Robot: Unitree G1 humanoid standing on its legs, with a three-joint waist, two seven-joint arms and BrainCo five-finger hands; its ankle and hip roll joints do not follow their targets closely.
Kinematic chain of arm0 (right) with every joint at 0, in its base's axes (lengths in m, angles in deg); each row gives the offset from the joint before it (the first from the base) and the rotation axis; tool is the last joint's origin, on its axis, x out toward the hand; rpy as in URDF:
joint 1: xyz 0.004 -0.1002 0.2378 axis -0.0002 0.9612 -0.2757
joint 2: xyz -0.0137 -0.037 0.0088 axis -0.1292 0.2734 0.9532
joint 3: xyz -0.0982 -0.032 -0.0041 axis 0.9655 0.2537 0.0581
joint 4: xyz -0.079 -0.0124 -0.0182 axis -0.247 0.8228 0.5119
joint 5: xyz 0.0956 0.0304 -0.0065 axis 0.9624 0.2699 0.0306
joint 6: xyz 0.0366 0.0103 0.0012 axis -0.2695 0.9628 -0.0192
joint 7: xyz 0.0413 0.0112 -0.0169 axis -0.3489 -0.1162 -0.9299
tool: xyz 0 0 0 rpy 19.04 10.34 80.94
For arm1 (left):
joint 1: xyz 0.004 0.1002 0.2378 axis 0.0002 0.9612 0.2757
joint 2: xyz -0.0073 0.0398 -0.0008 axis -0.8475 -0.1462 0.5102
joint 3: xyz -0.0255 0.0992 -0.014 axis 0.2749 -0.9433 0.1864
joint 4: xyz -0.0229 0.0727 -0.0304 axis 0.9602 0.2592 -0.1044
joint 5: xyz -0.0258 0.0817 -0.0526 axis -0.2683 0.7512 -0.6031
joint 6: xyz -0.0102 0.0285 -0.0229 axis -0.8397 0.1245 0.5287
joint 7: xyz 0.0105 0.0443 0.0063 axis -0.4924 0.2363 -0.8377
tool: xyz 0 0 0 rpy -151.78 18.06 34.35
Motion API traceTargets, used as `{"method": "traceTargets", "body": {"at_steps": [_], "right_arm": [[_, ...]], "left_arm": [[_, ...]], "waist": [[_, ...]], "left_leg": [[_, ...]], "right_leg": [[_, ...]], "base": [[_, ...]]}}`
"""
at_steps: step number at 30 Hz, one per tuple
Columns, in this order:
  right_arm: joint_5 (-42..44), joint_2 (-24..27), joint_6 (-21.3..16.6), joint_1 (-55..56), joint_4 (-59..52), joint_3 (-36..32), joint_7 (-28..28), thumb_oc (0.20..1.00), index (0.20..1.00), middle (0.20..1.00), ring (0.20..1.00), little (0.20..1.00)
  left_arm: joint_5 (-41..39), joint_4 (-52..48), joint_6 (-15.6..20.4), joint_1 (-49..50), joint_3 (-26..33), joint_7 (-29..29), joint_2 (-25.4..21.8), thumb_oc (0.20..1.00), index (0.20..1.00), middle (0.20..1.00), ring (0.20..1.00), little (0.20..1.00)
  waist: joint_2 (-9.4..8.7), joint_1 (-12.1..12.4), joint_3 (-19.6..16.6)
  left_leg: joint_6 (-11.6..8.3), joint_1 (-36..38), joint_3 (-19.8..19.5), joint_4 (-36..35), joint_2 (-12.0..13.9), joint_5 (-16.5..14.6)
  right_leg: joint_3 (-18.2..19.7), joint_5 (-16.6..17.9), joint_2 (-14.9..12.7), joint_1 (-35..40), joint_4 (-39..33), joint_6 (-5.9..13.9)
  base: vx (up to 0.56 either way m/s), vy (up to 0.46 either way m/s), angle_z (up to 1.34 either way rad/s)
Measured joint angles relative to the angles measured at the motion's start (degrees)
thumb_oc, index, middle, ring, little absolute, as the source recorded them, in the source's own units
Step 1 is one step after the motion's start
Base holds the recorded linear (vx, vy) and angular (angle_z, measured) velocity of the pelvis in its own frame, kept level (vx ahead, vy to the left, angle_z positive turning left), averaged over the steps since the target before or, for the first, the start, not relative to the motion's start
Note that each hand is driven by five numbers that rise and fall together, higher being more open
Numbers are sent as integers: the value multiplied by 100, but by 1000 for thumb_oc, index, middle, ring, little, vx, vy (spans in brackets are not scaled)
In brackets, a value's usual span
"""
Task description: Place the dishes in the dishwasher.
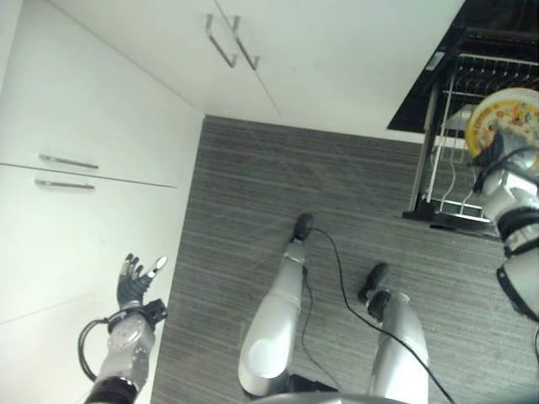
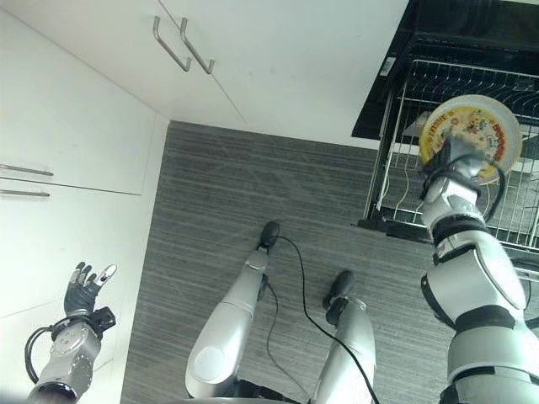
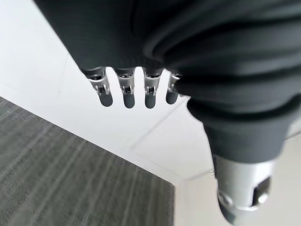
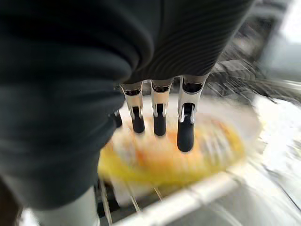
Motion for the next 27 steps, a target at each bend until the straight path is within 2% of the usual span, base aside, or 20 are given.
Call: {"method": "traceTargets", "body": {"at_steps": [2, 3, 4, 10, 12, 19, 23, 25, 27], "right_arm": [[278, -14, 113, 31, 14, -212, -225, 1000, 1000, 1000, 1000, 1000], [371, -19, 114, 85, 25, -221, -287, 1000, 1000, 1000, 1000, 1000], [492, -48, 117, 85, 52, -226, -338, 1000, 1000, 1000, 1000, 1000], [1531, -51, 221, -16, -33, -499, -335, 1000, 1000, 1000, 1000, 1000], [2161, -53, 243, -11, -250, -780, -443, 1000, 1000, 1000, 1000, 1000], [3356, -86, 210, 177, -843, -973, -1223, 1000, 1000, 1000, 1000, 1000], [4159, -24, 211, 780, -1525, -1539, -1274, 1000, 1000, 1000, 1000, 1000], [4559, 9, 218, 1517, -2409, -2021, -1198, 1000, 1000, 1000, 1000, 1000], [4771, 129, 222, 1979, -2931, -2127, -1063, 1000, 1000, 1000, 1000, 1000]], "left_arm": [[0, -50, -95, -86, -32, 40, -2, 1000, 1000, 1000, 1000, 1000], [0, -82, -146, -93, -32, 51, -2, 1000, 1000, 1000, 1000, 1000], [0, -82, -168, -92, -32, 74, -11, 1000, 1000, 1000, 1000, 1000], [3, -67, -301, -87, -12, 112, -37, 1000, 1000, 1000, 1000, 1000], [4, -106, -303, -58, -4, 133, -36, 1000, 1000, 1000, 1000, 1000], [18, -280, -423, 23, 93, 147, -133, 1000, 1000, 1000, 1000, 1000], [21, -304, -421, 281, 319, 125, -168, 1000, 1000, 1000, 1000, 1000], [25, -353, -425, 495, 573, 90, -190, 1000, 1000, 1000, 1000, 1000], [26, -399, -427, 632, 742, 97, -206, 1000, 1000, 1000, 1000, 1000]], "waist": [[-1, -5, 1], [-2, 7, 1], [-10, 14, -5], [-47, 18, -17], [-73, -12, -24], [-550, -84, -84], [-841, -145, -114], [-989, -154, -106], [-1116, -233, -111]], "left_leg": [[18, 11, -16, 41, 2, -50], [48, 68, -19, 38, -6, -69], [13, 103, -14, 36, -7, -36], [45, 77, -18, 21, 41, -15], [47, 106, -17, 18, 80, -16], [76, 522, 82, -175, 213, -40], [78, 783, 153, -327, 282, -62], [64, 1035, 215, -450, 327, -73], [77, 1215, 279, -505, 334, -101]], "right_leg": [[-23, 16, 0, 42, -3, 1], [-10, -27, -3, 109, -13, -58], [-29, 16, 5, 146, -25, -19], [-22, 104, 67, 155, -153, -50], [-15, 175, 125, 252, -304, -55], [-7, 366, 290, 771, -847, -23], [-3, 555, 406, 1181, -1390, 30], [-1, 713, 494, 1549, -1812, 40], [9, 852, 516, 1809, -2107, 136]], "base": [[-4, -9, 2], [-80, 7, 1], [-85, 11, 0], [-10, 8, -4], [-14, 5, -7], [0, -4, -9], [35, -5, -9], [50, 4, -15], [50, 16, -11]]}}
